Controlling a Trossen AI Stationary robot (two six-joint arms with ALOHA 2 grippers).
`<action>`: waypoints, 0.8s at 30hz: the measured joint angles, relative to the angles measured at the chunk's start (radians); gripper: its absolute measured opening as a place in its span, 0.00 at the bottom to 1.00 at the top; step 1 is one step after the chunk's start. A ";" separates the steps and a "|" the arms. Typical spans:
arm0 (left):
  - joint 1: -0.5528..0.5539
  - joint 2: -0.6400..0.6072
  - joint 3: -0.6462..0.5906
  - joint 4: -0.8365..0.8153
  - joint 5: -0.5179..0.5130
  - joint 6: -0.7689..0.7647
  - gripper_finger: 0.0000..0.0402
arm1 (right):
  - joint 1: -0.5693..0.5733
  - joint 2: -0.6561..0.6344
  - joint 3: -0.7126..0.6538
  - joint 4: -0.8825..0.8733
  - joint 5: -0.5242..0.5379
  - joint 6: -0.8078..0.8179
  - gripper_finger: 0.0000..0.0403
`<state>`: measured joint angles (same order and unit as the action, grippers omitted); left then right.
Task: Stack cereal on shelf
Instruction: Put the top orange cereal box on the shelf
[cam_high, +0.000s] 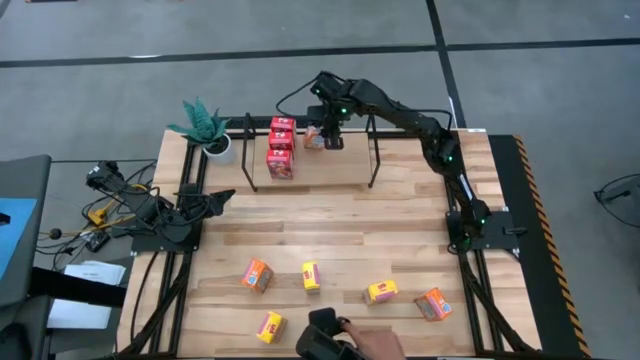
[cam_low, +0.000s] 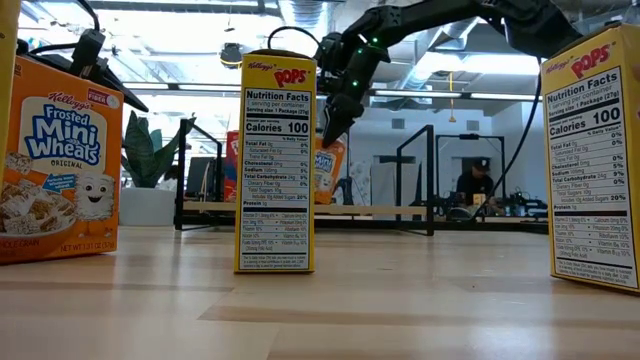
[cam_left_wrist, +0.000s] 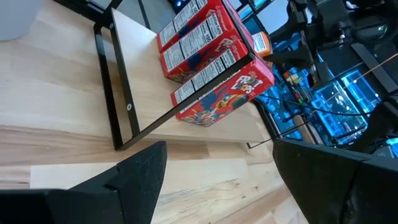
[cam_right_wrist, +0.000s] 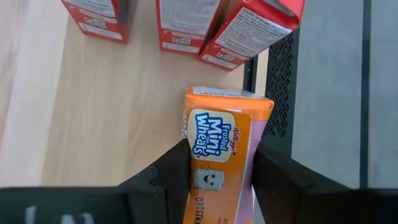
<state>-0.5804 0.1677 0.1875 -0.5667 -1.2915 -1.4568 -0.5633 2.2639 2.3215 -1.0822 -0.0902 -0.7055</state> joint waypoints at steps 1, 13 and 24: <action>0.000 0.000 0.000 0.000 0.000 -0.002 0.71 | 0.001 0.000 0.000 0.004 -0.008 0.000 0.46; 0.000 0.000 0.000 -0.001 0.000 -0.007 0.71 | 0.000 0.000 0.000 0.043 -0.014 0.023 0.58; 0.000 0.000 0.000 0.000 0.003 -0.007 0.71 | 0.014 -0.074 0.023 0.042 0.111 0.018 0.60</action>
<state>-0.5804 0.1677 0.1875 -0.5671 -1.2887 -1.4639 -0.5498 2.1895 2.3447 -1.0402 0.0205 -0.6872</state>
